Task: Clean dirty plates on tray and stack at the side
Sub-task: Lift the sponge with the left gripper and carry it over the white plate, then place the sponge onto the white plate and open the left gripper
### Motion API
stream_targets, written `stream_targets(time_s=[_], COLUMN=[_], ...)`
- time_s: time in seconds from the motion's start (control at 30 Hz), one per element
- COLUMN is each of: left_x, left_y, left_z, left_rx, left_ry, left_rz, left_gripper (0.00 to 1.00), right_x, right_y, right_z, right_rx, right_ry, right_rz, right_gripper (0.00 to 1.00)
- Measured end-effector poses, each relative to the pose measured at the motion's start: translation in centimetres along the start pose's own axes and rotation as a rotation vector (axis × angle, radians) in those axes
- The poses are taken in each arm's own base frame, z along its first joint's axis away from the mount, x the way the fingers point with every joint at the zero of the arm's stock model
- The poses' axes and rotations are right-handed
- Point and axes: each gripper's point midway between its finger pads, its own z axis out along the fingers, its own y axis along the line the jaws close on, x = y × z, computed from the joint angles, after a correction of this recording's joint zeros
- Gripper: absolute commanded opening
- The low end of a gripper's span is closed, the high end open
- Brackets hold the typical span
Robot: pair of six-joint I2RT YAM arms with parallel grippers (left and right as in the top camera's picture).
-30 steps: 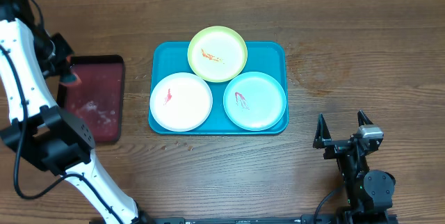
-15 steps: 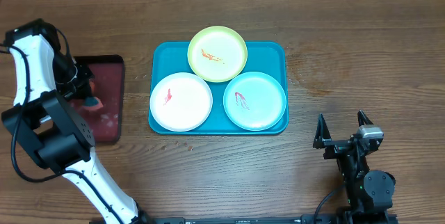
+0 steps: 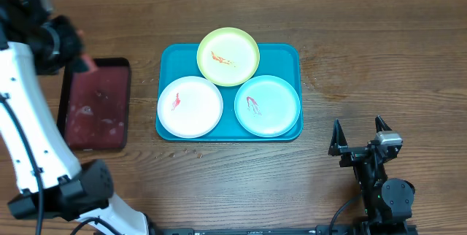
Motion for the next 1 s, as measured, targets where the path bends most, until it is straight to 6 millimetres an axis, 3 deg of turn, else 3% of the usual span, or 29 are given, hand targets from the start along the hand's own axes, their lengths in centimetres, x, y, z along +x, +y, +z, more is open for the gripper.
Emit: stream_targets(time_s=[0.07, 0.17, 0.3, 0.4, 0.53, 0.7, 0.87, 0.93, 1.0], left_x=[1.4, 4.4, 8.4, 11.9, 15.3, 16.5, 17.0, 17.3, 17.7], left_y=[-3.1, -6.6, -10.0, -11.4, -10.7, -9.1, -9.5, -9.5, -9.4], left_z=[0.9, 4.3, 10.0, 14.0, 18.2, 22.3, 25.5, 26.3, 26.7], left_rx=[0.056, 0.096, 0.111, 0.100, 0.000, -0.064, -0.004, 0.013, 0.016], left_ry=[0.050, 0.177, 0.307, 0.388, 0.437, 0.394, 0.338, 0.327, 0.330], left_rz=[0.079, 0.181, 0.299, 0.364, 0.358, 0.296, 0.264, 0.258, 0.255], left_gripper=[0.04, 0.04, 0.04, 0.04, 0.04, 0.04, 0.04, 0.10, 0.27], right_x=[0.0, 0.0, 0.0, 0.0, 0.0, 0.0, 0.0, 0.0, 0.0], right_y=[0.0, 0.0, 0.0, 0.0, 0.0, 0.0, 0.0, 0.0, 0.0], right_z=[0.0, 0.0, 0.0, 0.0, 0.0, 0.0, 0.0, 0.0, 0.0], right_rx=[0.000, 0.000, 0.000, 0.000, 0.000, 0.000, 0.000, 0.000, 0.000], right_ry=[0.000, 0.000, 0.000, 0.000, 0.000, 0.000, 0.000, 0.000, 0.000], right_rz=[0.000, 0.000, 0.000, 0.000, 0.000, 0.000, 0.000, 0.000, 0.000], right_gripper=[1.00, 1.00, 1.00, 1.00, 1.00, 1.00, 1.00, 1.00, 1.00])
